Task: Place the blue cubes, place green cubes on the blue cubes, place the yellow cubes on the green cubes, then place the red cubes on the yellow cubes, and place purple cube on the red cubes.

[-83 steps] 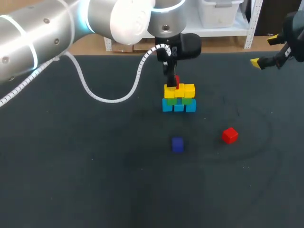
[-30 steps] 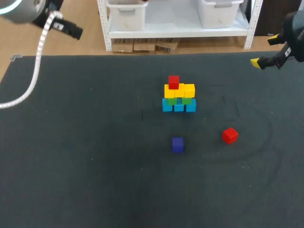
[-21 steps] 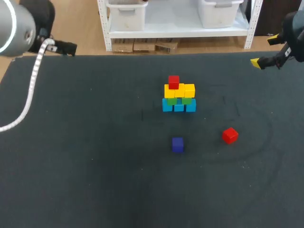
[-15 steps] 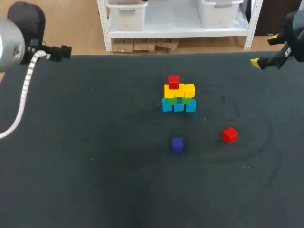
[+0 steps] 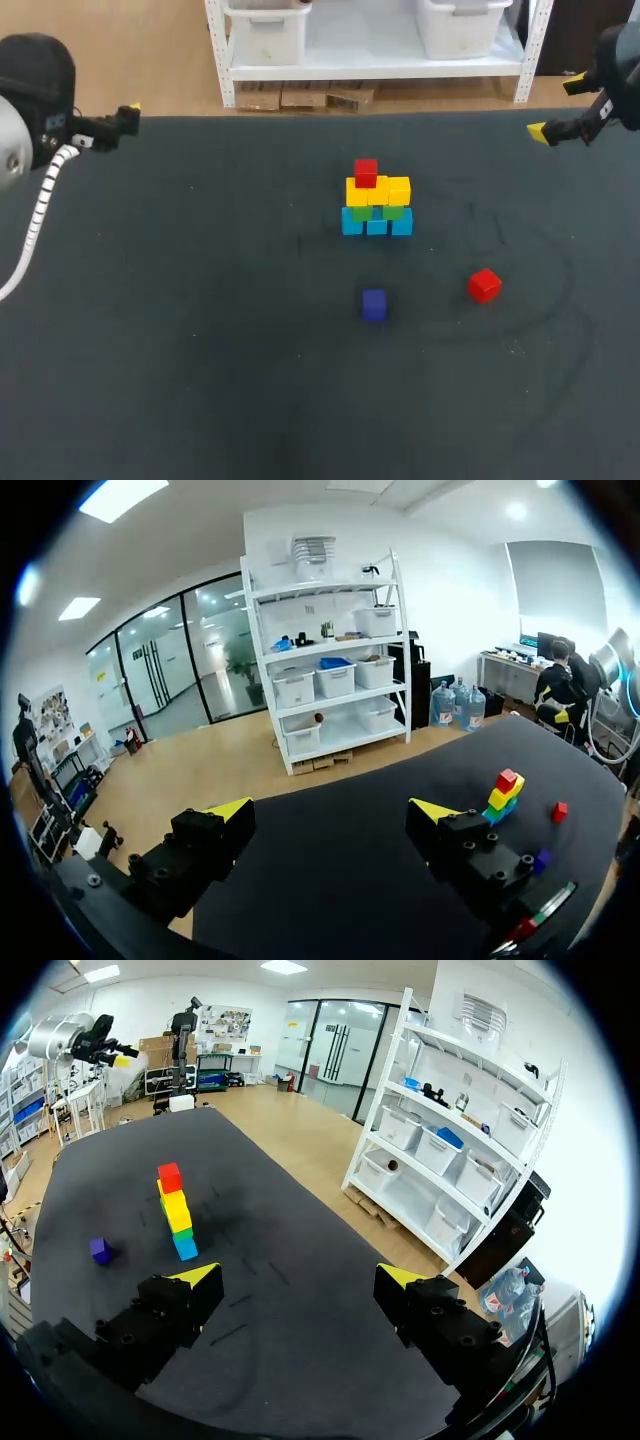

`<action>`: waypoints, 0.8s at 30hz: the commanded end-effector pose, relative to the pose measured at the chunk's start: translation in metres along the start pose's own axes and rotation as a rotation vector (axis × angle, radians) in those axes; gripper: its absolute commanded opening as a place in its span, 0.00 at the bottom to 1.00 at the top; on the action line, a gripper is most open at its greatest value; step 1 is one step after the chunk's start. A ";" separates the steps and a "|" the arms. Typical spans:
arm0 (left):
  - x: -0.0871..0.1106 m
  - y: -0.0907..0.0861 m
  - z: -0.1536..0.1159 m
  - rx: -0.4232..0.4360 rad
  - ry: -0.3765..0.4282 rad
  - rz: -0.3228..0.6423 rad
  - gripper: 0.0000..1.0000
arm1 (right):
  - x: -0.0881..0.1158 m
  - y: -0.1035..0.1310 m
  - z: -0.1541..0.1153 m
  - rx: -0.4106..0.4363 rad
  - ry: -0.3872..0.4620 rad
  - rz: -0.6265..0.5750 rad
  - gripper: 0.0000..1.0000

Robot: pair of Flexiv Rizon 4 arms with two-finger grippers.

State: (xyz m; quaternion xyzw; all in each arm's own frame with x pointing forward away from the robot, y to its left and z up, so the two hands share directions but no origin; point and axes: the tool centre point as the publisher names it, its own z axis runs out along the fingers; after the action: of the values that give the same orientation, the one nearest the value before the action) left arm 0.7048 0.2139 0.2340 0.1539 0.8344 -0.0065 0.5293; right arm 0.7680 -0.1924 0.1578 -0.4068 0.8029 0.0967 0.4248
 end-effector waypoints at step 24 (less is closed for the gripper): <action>0.002 0.000 0.001 0.000 -0.024 -0.002 1.00 | 0.008 0.029 0.010 -0.139 0.141 -0.133 1.00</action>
State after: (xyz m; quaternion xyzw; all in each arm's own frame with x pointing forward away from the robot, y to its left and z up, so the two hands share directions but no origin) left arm 0.7054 0.2141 0.2326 0.1535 0.8290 -0.0083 0.5377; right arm 0.7562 -0.1749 0.1366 -0.4797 0.7994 0.0871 0.3512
